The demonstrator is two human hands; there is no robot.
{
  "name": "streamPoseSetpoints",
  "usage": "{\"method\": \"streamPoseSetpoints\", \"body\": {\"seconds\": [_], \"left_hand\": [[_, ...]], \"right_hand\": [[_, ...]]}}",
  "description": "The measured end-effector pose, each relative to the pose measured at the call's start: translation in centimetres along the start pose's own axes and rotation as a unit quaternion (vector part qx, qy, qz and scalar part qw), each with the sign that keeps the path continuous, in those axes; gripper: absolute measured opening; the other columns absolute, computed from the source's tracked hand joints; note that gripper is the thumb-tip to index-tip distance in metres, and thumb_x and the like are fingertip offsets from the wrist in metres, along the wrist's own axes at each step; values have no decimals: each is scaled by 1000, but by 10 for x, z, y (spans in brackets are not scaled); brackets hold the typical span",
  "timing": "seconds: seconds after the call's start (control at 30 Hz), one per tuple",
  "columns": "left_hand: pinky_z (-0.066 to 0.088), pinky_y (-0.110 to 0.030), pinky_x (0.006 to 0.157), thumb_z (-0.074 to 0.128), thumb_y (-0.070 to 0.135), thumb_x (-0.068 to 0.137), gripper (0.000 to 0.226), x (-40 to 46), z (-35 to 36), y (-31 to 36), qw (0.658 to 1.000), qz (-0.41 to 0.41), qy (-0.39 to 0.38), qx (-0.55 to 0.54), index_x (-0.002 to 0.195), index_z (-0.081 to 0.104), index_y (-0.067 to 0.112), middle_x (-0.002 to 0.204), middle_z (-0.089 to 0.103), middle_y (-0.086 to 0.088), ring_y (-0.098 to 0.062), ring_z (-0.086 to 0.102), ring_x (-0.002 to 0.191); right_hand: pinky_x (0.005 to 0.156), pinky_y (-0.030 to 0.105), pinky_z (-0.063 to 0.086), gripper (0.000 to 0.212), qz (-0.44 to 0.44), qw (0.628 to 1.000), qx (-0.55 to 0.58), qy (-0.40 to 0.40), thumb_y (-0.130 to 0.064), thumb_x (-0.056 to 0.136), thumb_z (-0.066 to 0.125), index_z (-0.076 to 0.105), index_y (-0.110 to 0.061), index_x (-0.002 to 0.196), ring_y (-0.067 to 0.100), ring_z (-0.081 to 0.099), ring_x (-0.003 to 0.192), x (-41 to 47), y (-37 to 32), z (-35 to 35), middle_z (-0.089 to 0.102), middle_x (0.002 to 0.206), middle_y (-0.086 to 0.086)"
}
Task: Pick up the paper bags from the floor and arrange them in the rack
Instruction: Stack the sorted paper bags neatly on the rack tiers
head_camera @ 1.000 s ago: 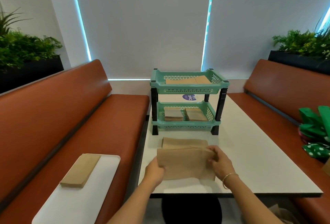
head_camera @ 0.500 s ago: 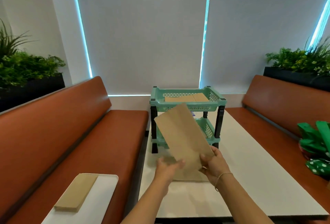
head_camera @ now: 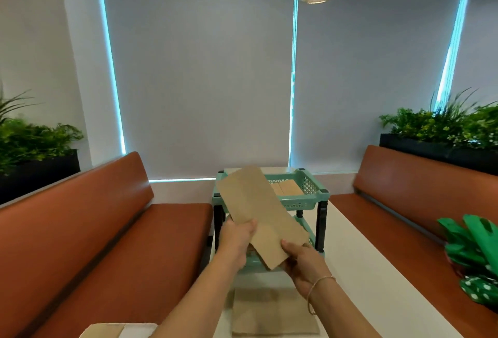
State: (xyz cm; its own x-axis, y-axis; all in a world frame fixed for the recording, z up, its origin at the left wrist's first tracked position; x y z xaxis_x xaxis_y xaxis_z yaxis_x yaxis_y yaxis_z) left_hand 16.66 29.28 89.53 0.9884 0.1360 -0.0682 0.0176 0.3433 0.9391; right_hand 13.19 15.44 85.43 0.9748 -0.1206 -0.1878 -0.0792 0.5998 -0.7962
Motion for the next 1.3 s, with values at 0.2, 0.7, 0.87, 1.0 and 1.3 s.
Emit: {"method": "streamPoseSetpoints", "body": {"seconds": [0.2,0.7,0.87,1.0,1.3], "left_hand": [[55,-38,71,62,1,86,23,34,20,36,1000,-5,23,-6,108,58,1,98,64,-10,-24,62,84],[52,-22,58,60,18,89,21,170,32,77,922,81,42,377,103,64,2,92,65,-8,-18,63,69],[40,-27,72,48,24,96,30,186,36,48,850,63,65,520,110,61,0,112,63,-12,-23,57,95],[40,-28,74,45,15,97,27,192,38,38,855,49,85,509,115,57,-1,117,58,-15,-24,54,97],[44,-32,78,45,17,92,29,199,38,24,795,-12,53,604,115,56,2,119,56,-16,-28,54,105]], "right_hand": [[65,38,51,31,-85,983,-161,-8,7,88,53,49,-10,114,27,60,84,22,-66,34,62,103,14],[85,35,48,20,-215,773,-580,142,-14,87,59,64,-1,102,29,60,94,182,-174,57,66,100,16],[90,30,45,22,-187,734,-634,155,-20,90,58,64,-7,106,24,60,98,208,-155,45,66,107,10],[86,30,46,19,-162,710,-668,152,-18,92,54,63,-6,103,23,59,93,219,-142,39,66,107,11],[79,31,50,16,-129,649,-729,176,-13,92,47,60,-7,85,26,62,92,224,-129,35,66,99,10]]}}
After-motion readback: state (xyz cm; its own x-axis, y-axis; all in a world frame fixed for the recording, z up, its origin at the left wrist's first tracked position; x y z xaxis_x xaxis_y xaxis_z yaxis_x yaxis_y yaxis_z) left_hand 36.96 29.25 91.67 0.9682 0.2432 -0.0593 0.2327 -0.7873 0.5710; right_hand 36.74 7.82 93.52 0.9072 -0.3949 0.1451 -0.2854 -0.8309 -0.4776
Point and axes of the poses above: each hand's wrist, its own x-axis towards the middle knuckle, its own z-axis out of the palm, y = z × x, the point moved 6 cm from there along x, towards the middle knuckle
